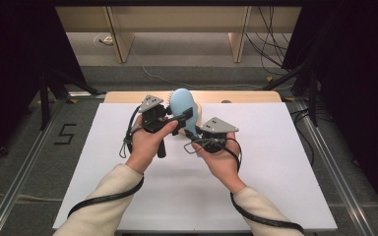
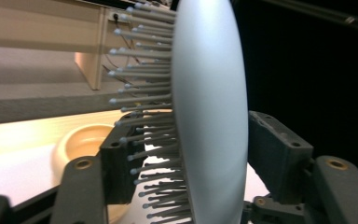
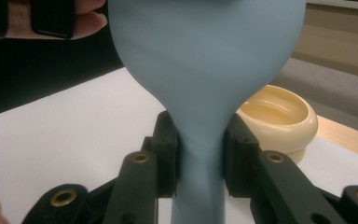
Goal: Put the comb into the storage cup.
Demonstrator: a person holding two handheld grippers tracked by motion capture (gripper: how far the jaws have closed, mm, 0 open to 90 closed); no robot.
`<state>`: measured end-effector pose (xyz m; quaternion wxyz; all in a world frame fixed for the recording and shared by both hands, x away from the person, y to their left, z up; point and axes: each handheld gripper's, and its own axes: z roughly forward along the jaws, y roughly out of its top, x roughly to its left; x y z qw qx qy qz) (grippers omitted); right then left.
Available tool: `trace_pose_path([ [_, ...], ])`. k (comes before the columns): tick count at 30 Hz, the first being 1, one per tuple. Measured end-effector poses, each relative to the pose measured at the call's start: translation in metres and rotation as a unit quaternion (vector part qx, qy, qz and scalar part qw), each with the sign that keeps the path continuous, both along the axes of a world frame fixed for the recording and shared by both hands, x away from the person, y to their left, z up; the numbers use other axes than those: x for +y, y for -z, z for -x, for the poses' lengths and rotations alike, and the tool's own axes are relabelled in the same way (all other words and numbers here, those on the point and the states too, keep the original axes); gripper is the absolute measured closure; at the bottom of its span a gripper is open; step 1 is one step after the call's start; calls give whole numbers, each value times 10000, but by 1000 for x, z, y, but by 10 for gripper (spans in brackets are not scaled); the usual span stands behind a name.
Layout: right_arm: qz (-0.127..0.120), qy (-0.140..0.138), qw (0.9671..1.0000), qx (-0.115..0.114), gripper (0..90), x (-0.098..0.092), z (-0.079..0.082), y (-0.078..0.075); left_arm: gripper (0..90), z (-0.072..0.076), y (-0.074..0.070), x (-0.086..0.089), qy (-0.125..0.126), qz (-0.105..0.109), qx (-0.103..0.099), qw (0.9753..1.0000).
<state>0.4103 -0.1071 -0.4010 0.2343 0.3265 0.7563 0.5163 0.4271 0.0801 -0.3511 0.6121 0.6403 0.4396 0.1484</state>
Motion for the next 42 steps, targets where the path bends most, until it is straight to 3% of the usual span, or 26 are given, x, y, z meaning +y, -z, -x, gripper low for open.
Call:
trace_pose_path([
  [3,-45,5,10000,12,705,0,0,0,432,0,0,1,132,128,9,9998],
  [8,-69,-39,10000,51,704,1,0,2,469,2,0,2,252,103,-60,9996],
  [24,-172,-198,9996,42,687,0,-2,5,505,10,-5,-6,249,-416,-443,9978],
  [31,-358,-237,9991,47,437,-8,-3,4,506,7,-8,-13,197,-494,-557,9970],
  [33,-394,-302,9986,166,364,-12,-5,4,504,6,-8,-16,175,-513,-601,9967],
  [36,-667,-373,9969,195,273,-20,-5,3,503,4,-7,-19,93,-669,-703,9952],
  [42,-597,-401,9974,62,165,-33,0,1,503,0,-5,-22,49,-712,-732,9948],
])
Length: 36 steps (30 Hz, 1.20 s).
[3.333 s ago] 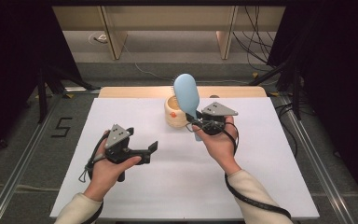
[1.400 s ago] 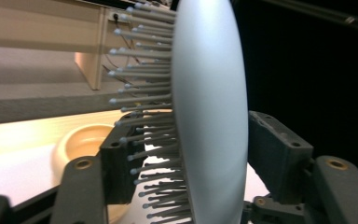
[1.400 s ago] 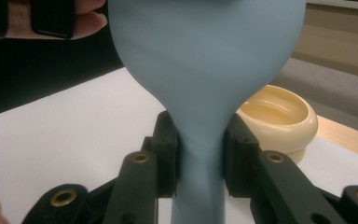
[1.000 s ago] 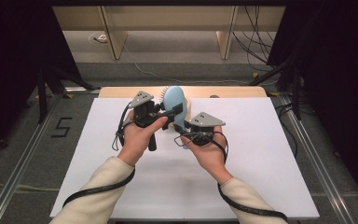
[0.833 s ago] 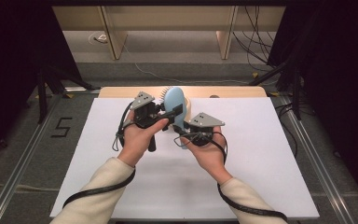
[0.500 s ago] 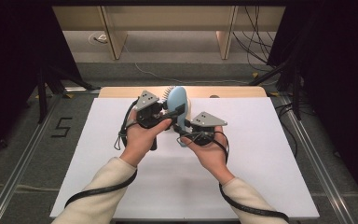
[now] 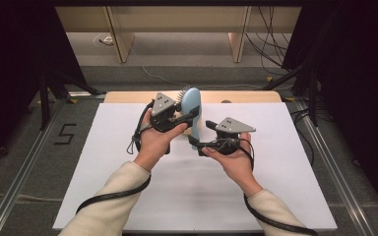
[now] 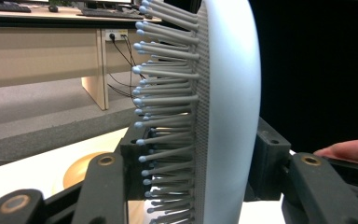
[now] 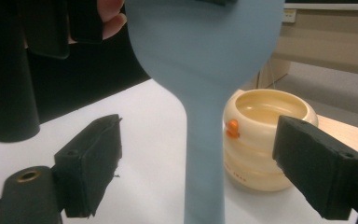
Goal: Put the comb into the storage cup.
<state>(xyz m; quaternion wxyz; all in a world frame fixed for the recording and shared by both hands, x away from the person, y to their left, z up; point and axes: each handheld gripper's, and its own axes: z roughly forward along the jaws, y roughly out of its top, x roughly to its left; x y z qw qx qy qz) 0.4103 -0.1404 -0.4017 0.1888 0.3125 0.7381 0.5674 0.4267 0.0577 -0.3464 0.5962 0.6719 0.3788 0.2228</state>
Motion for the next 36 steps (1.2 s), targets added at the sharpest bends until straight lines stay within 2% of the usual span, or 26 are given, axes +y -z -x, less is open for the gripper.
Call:
trace_pose_path([
  [7,6,18,10000,-42,150,-17,5,3,503,-3,-2,0,-66,-89,-123,9999],
  [18,87,155,9998,-47,138,-41,14,8,503,-9,-4,0,-101,-92,-164,9998],
  [36,124,204,9996,-133,112,-66,29,9,501,-16,-6,3,-161,-118,-205,9996],
])
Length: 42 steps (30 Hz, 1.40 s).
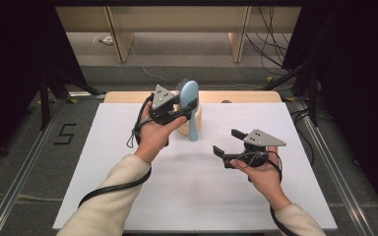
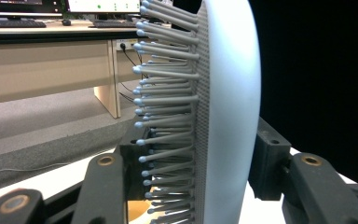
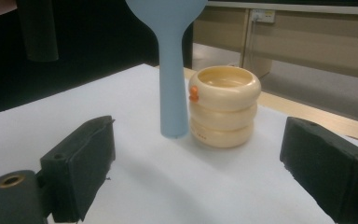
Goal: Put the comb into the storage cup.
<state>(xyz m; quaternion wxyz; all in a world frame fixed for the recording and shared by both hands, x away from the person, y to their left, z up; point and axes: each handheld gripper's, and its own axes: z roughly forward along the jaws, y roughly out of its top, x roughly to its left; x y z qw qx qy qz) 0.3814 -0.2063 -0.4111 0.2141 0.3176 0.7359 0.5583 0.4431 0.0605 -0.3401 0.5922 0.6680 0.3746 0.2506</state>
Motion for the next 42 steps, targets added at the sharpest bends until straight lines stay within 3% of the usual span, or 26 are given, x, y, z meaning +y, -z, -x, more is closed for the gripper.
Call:
trace_pose_path([
  [18,79,247,9997,17,87,-31,15,10,502,-11,1,-2,-52,-150,-51,9999],
  [42,159,380,9990,165,74,-53,30,26,501,-18,-9,-1,-82,-58,-103,9999],
])
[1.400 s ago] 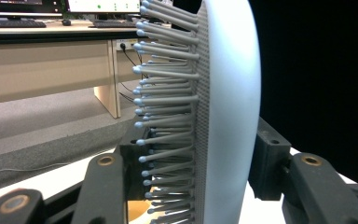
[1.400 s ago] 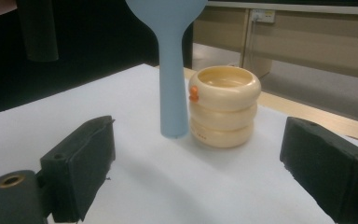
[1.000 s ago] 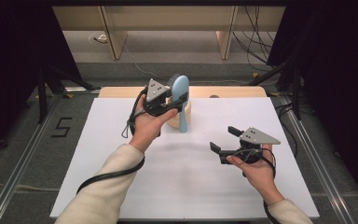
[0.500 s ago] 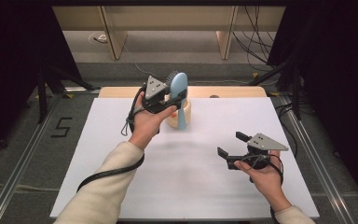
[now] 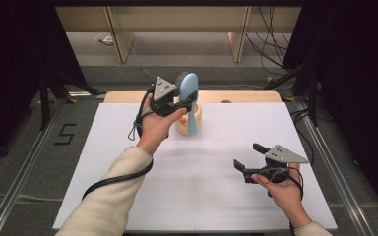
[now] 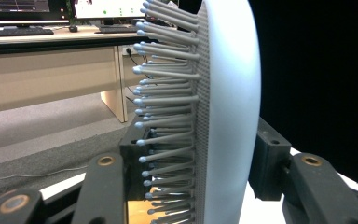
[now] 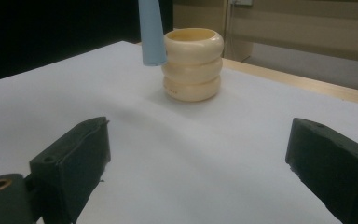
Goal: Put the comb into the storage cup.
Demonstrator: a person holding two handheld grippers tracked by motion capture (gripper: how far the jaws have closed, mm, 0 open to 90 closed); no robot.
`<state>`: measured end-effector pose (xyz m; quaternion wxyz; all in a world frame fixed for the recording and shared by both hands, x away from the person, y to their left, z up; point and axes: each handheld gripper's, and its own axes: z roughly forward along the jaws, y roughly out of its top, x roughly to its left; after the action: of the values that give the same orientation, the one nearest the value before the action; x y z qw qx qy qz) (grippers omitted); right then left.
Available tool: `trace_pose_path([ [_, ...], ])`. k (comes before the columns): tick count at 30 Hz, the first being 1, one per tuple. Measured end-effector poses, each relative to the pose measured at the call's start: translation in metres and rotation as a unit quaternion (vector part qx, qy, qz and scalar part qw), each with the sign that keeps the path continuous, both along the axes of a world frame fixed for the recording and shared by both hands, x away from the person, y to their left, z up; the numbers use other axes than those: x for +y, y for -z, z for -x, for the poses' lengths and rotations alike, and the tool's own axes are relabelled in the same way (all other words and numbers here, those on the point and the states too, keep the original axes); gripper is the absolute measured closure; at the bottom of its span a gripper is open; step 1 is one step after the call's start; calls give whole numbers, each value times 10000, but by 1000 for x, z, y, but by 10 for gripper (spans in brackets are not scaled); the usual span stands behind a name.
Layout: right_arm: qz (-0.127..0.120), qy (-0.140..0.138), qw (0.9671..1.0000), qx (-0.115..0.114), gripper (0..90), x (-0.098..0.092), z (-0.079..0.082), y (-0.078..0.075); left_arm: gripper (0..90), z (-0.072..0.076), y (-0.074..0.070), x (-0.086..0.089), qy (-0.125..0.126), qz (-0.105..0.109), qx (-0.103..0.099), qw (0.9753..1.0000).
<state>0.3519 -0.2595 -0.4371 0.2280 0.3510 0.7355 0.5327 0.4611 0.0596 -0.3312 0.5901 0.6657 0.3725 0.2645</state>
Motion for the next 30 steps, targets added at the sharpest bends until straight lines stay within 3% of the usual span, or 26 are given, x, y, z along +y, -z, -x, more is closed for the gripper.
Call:
trace_pose_path([
  [30,2,29,10000,58,73,-13,11,6,500,-12,-10,-2,-5,65,-75,10000],
])
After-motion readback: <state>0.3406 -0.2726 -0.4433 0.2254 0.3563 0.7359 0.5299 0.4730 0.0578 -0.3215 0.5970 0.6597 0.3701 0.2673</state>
